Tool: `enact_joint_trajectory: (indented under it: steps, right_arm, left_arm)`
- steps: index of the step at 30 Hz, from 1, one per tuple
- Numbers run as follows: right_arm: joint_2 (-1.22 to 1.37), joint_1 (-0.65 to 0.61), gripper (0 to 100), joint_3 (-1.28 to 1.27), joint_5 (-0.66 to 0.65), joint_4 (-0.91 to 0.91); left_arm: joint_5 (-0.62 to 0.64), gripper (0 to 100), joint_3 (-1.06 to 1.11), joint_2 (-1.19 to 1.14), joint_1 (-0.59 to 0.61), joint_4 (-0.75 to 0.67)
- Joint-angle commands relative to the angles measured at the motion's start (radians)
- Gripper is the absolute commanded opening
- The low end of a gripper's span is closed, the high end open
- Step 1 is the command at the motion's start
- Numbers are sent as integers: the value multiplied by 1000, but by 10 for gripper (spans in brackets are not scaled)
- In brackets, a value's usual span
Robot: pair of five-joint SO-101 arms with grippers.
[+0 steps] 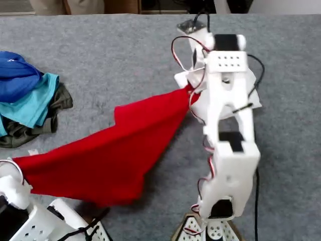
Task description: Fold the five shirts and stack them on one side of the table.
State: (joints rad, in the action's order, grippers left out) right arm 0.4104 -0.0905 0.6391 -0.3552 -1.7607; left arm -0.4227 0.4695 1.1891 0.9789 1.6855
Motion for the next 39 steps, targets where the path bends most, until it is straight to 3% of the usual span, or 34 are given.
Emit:
enact_joint_trajectory:
  steps: [1, 7, 18, 24, 32, 39]
  right_arm:
    - [-228, 28, 18, -59, -31, -26]
    - [-463, 24, 18, -259, -81, -26]
    - [-776, 24, 19, -392, -84, -20]
    - [-765, 24, 19, -400, -86, -12]
    - [-568, -5, 16, -401, -78, 68]
    - [-352, -111, 18, -392, -14, 204]
  left_arm:
    - [-44, 19, 0, 7, 15, -123]
    - [-55, 19, 54, 1, 15, -377]
    - [-161, 19, 358, 2, -34, -615]
    - [-170, 19, 453, 1, 11, -760]
    - [-328, 19, 600, 2, 43, -875]
    - [-331, 19, 603, 1, -46, -1037]
